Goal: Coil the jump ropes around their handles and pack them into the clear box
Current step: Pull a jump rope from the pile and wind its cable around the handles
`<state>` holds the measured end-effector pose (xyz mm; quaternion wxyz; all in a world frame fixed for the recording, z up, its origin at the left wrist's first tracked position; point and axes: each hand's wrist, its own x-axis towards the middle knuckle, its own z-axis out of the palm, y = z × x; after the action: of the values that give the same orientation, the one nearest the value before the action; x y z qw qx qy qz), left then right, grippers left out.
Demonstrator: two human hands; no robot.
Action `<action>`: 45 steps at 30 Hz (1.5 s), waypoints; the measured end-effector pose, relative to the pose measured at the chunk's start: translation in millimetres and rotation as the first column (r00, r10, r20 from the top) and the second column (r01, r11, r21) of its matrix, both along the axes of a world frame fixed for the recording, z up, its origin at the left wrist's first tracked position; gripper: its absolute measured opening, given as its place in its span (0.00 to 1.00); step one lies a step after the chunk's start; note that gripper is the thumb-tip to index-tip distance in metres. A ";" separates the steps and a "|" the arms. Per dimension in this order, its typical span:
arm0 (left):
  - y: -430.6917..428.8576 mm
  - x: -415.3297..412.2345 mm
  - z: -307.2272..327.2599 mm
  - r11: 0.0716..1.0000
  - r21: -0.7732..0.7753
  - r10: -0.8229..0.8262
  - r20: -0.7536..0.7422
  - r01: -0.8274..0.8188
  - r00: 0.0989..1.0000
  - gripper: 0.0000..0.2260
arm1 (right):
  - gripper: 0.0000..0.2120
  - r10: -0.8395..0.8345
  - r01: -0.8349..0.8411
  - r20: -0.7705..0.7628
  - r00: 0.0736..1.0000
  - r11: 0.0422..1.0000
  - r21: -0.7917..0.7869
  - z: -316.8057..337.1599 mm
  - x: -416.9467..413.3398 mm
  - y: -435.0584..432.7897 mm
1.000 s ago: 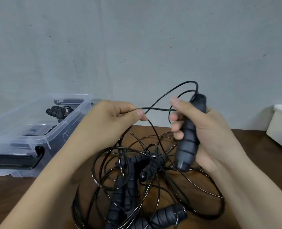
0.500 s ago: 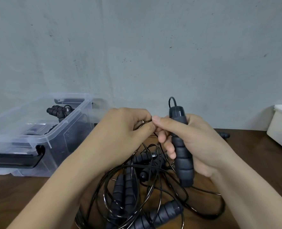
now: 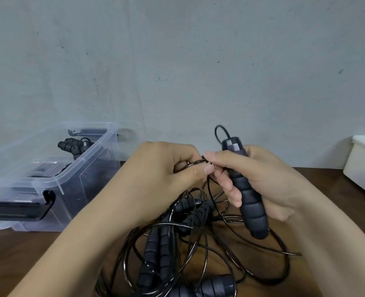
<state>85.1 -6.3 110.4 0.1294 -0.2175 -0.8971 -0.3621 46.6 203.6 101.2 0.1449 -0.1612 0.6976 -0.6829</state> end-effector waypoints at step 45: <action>-3.3 5.1 6.2 0.995 -0.096 -0.004 0.135 0.017 0.991 0.13 | 0.18 -0.088 0.075 -0.123 0.989 0.992 -0.105 -2.2 14.9 -15.0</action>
<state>90.2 -9.6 116.5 0.0558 -0.2033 -0.9192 -0.3327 61.4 188.6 99.0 0.0638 -0.1830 0.6763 -0.7107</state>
